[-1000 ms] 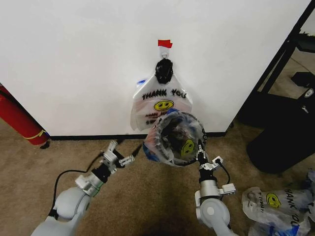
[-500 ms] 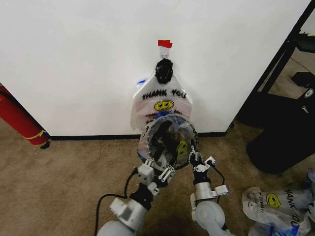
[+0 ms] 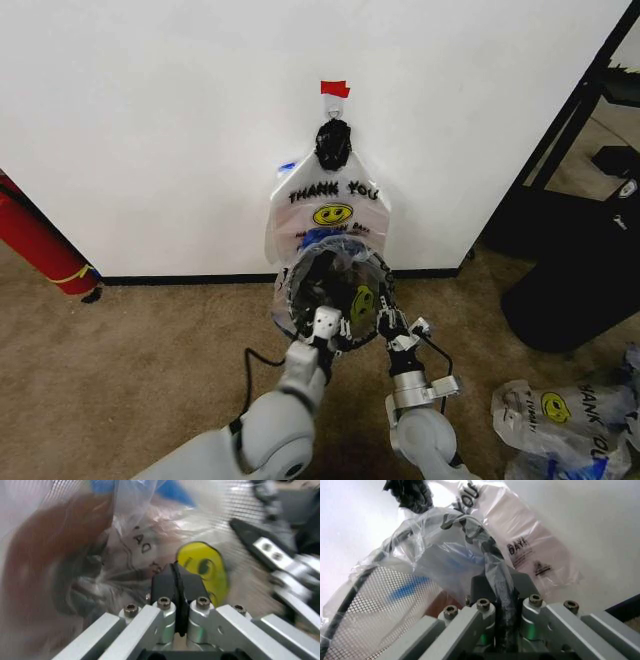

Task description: Pick up the garbage bag from the wall and place it over the trash bin.

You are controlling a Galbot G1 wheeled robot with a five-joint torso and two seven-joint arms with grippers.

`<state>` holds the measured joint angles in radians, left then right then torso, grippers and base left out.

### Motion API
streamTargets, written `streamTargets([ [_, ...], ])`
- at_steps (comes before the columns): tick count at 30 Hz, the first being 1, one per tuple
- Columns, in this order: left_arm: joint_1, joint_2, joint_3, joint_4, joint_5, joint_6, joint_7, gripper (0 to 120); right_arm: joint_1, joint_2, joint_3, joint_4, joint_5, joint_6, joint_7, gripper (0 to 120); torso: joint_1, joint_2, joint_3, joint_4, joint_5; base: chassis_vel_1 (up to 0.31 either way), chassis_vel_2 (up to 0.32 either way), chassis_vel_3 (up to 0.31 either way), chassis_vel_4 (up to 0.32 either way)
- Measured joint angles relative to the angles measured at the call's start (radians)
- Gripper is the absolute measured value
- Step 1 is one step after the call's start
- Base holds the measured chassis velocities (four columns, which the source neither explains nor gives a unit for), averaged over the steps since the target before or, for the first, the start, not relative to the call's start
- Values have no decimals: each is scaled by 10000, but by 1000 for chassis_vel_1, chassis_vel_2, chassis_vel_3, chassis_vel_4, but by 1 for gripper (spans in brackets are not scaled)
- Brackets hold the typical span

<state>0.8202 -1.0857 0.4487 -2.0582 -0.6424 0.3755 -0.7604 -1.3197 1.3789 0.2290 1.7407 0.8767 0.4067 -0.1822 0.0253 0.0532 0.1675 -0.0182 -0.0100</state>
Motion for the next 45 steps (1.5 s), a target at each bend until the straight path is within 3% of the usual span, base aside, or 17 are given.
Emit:
streamTargets([
  [5,-914,-199,47,415,-796,1119,-760,0,-32,50,-18,25,-300,23,-115,1,0,0,0,1,1,0,0,0,0],
  [10,-1376,-337,42,986,-904,1255,-896,0,-180,76,-96,169,-355,51,-142,1,0,0,0,3,1,0,0,0,0],
  [13,-1536,-523,42,1372,-697,1157,-885,0,-241,74,-135,220,-351,52,-143,1,0,0,-1,2,1,0,0,0,0],
  [18,-1871,-1028,36,2744,443,818,-743,0,-485,99,-300,368,-300,87,-187,1,0,0,-1,0,-1,0,0,0,0],
  [26,-1914,-1072,-39,3633,1416,725,-514,0,-795,73,-390,598,-319,230,-540,1,0,0,-1,1,0,0,0,0,0],
  [36,-1962,-841,-42,3572,1289,893,-498,0,-754,7,-351,436,-806,461,-1098,1,0,0,-1,0,-1,0,0,0,0],
  [45,-1416,-95,85,2081,214,1474,-545,0,-126,109,-140,-457,-1292,835,-1498,1,0,0,-1,2,0,0,0,0,0],
])
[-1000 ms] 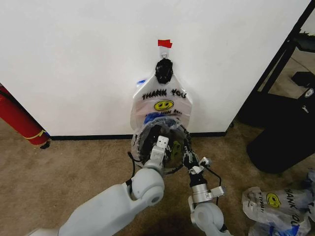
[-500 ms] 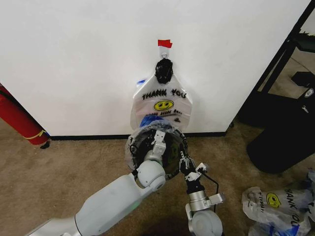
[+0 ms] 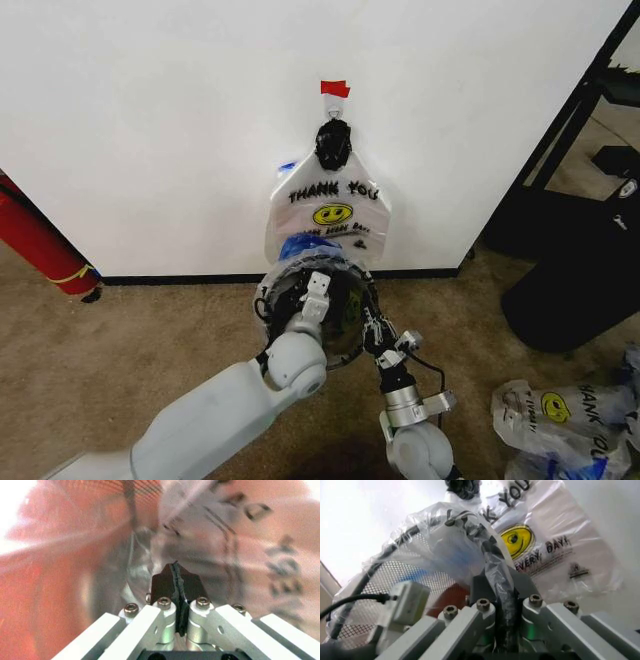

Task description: Pick up the garbage bag from the wall and place it over the trash bin.

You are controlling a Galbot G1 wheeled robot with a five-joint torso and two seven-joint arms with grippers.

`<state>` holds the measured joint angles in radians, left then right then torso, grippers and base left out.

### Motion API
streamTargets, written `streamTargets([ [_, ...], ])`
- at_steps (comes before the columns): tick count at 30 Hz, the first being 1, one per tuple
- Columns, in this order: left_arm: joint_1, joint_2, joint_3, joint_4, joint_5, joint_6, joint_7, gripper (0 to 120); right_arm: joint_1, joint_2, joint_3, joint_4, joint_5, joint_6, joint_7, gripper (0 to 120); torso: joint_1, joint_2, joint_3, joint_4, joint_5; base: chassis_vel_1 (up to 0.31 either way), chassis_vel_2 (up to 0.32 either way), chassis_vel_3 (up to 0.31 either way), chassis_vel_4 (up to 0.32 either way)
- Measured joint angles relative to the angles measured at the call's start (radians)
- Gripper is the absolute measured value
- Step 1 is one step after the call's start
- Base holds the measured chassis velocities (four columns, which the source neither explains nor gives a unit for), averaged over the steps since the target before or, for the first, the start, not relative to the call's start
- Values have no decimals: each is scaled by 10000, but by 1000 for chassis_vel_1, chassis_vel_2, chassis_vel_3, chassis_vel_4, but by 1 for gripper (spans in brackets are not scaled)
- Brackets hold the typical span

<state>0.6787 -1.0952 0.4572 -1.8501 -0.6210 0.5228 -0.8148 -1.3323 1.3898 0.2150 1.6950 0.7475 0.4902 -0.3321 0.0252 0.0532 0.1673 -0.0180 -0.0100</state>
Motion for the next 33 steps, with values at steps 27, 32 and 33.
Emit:
streamTargets([
  [27,-11,477,895,-452,-202,2170,-982,0,350,90,267,-852,-1939,1144,-1145,1,0,0,0,-1,0,0,0,0,0],
  [32,-135,204,976,-32,-206,2166,-978,0,298,98,174,-604,-1848,1123,-1335,1,0,0,0,-1,0,0,0,0,0],
  [33,-135,204,976,-32,-206,2166,-978,0,298,98,174,-604,-1848,1123,-1335,1,0,0,0,-1,0,0,0,0,0],
])
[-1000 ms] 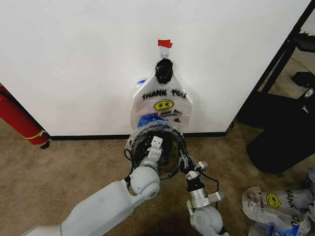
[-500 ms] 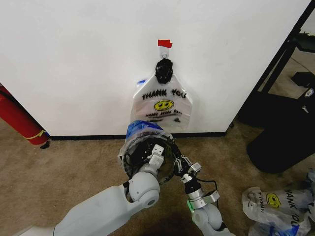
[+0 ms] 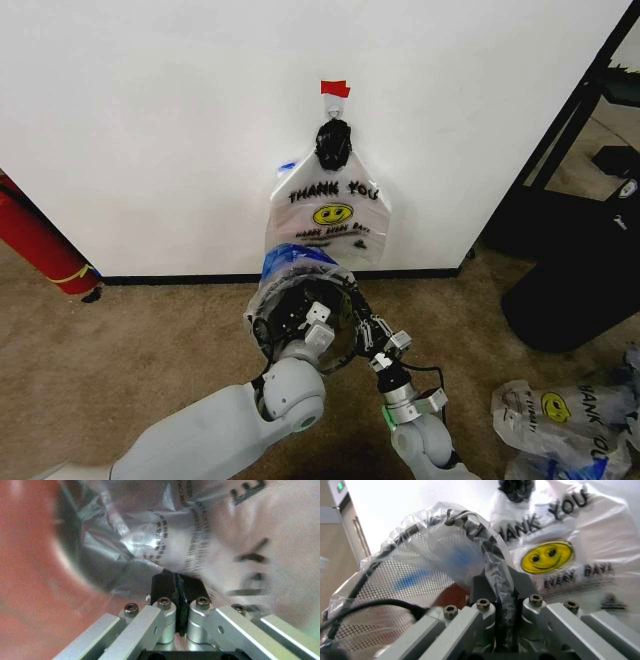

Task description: Pick up the garbage bag from the wall and place it over the trash bin.

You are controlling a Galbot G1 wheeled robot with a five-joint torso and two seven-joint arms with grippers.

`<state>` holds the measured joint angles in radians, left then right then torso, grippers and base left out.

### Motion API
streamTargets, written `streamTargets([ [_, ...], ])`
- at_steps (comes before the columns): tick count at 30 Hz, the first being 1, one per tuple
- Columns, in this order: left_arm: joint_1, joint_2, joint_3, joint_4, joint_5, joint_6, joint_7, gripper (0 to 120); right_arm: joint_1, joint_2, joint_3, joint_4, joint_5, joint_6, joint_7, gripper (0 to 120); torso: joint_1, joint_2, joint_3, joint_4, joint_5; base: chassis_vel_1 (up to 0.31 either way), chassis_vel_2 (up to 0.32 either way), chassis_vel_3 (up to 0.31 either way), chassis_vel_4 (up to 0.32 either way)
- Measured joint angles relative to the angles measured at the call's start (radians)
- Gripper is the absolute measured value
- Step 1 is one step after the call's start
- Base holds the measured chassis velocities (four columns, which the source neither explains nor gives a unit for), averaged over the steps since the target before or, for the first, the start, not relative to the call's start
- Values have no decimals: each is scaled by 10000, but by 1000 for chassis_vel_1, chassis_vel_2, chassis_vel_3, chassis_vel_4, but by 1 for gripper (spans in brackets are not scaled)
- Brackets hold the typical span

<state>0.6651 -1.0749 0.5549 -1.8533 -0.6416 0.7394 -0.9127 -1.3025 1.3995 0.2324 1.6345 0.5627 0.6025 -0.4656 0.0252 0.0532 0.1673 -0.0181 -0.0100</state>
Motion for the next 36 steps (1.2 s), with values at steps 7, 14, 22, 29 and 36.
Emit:
streamTargets([
  [7,-439,-233,5,728,-44,-25,54,0,-125,-7,-54,207,167,-4,-308,1,0,0,0,0,0,0,0,0,0],
  [14,-796,-501,-179,1458,-226,-170,92,0,-162,-31,-139,347,665,-32,-548,1,0,0,0,-1,1,0,0,0,0],
  [22,-802,-376,-381,1336,156,-443,292,0,-163,-86,-136,360,1035,-89,-619,1,0,0,0,0,1,0,0,0,0],
  [29,-139,60,-151,-343,277,-643,405,0,14,-72,-141,19,1410,-169,-120,1,0,0,0,-1,0,0,0,0,0],
  [36,746,878,45,-2047,457,-1619,1166,0,367,-91,-115,-356,2950,-616,276,1,-1,0,0,2,0,0,0,0,0],
])
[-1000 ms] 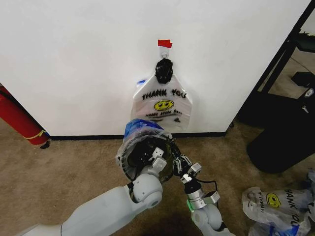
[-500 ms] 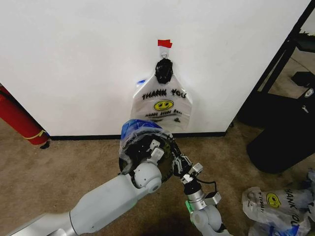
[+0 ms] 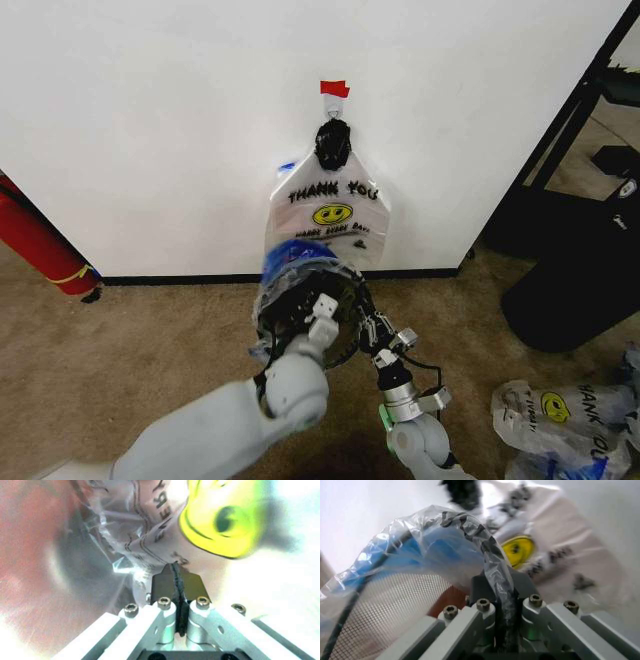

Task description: Pick up the garbage bag from the wall and place it over the trash bin.

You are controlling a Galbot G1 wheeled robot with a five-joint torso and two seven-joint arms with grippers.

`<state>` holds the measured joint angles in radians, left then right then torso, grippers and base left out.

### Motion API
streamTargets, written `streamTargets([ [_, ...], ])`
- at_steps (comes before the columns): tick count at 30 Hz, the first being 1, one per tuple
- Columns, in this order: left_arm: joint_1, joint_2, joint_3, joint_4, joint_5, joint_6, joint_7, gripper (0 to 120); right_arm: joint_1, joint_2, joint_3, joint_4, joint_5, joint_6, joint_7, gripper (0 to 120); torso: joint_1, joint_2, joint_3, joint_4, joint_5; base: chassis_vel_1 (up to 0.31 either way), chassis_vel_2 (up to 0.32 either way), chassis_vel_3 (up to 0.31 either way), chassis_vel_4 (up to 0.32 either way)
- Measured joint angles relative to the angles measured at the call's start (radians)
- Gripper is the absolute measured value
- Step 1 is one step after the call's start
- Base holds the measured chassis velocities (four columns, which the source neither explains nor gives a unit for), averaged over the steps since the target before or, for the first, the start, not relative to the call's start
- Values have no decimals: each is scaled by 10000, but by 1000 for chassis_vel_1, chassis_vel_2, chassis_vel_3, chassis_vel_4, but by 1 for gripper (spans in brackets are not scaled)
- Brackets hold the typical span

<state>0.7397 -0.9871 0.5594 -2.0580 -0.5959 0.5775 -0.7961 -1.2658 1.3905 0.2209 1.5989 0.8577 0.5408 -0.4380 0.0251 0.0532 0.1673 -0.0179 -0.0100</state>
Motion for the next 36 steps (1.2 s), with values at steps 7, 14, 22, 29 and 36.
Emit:
streamTargets([
  [7,340,579,-163,-624,602,-1178,663,0,170,59,69,-316,878,-261,56,1,0,0,0,-4,-1,0,0,0,0],
  [14,1807,1549,-1795,-1806,874,-2763,2819,8,173,209,99,-312,1446,-448,261,1,0,0,0,-2,-2,0,0,0,0],
  [22,4725,2982,-5411,-3102,1128,-3838,5656,38,87,365,105,47,2228,-674,1395,1,0,0,-1,2,-2,0,0,0,0],
  [29,5390,3516,-6340,-3265,1548,-3723,5658,61,-32,311,226,377,2871,-926,1995,1,1,0,0,-3,-2,0,0,0,0],
  [36,5205,3661,-6448,-1884,2901,-3683,5670,91,-196,214,365,577,3117,-1031,2064,1,2,0,0,-3,-1,0,0,0,0],
])
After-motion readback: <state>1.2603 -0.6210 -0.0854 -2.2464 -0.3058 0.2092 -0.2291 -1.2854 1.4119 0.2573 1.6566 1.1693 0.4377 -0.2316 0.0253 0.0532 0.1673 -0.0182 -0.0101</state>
